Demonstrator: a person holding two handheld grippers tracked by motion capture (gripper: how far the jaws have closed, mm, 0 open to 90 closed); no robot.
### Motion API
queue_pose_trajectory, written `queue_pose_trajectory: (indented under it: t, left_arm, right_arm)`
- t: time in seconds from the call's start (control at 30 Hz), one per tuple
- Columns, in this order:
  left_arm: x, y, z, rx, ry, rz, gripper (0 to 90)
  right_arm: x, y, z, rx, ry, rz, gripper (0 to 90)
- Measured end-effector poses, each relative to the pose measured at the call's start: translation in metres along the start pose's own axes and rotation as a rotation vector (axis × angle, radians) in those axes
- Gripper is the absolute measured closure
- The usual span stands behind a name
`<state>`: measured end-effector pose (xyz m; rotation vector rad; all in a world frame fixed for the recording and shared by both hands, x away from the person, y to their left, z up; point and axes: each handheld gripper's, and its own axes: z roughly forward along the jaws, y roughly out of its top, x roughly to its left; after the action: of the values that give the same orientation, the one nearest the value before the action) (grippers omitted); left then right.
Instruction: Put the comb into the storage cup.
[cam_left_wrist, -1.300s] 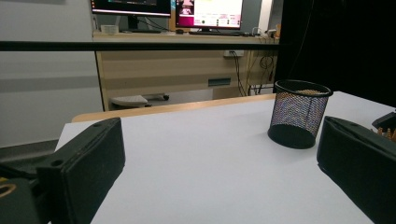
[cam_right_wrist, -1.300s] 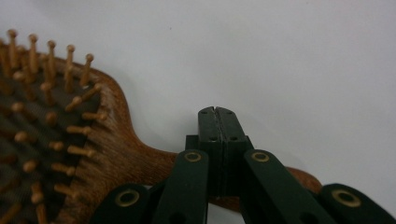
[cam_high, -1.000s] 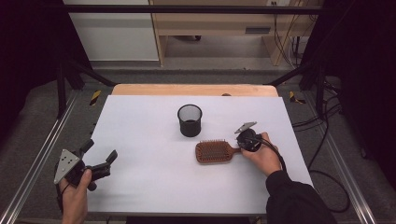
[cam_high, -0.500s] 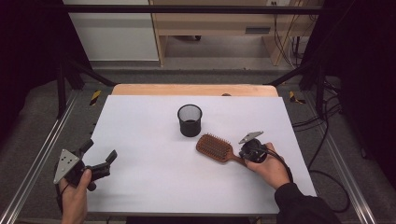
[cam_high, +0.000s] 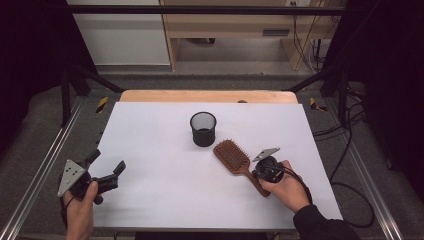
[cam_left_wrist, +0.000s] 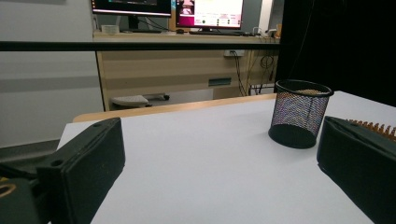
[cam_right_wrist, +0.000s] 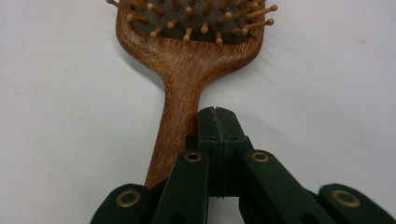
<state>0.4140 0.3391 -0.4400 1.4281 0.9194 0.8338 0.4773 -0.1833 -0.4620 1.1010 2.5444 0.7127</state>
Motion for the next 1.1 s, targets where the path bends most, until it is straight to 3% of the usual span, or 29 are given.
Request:
queue_pose_trajectory:
  t: [0.4,0.73,0.87,1.1]
  left_arm:
    - [0.002,-0.001,-0.002,0.001,0.012,-0.007,1.4]
    - [0.003,-0.002,-0.001,0.001,0.018,-0.016,1.5]
    - [0.003,-0.002,-0.002,0.001,0.017,-0.016,1.5]
    - [0.005,-0.001,-0.002,-0.004,0.021,-0.022,1.5]
  right_arm:
    - [0.009,-0.001,-0.004,0.009,0.024,0.014,90.0]
    - [0.012,-0.001,-0.022,-0.059,0.051,0.038,89.2]
    - [0.016,-0.001,-0.028,-0.073,0.057,0.05,81.8]
    - [0.02,0.004,-0.036,-0.071,0.059,0.059,56.9]
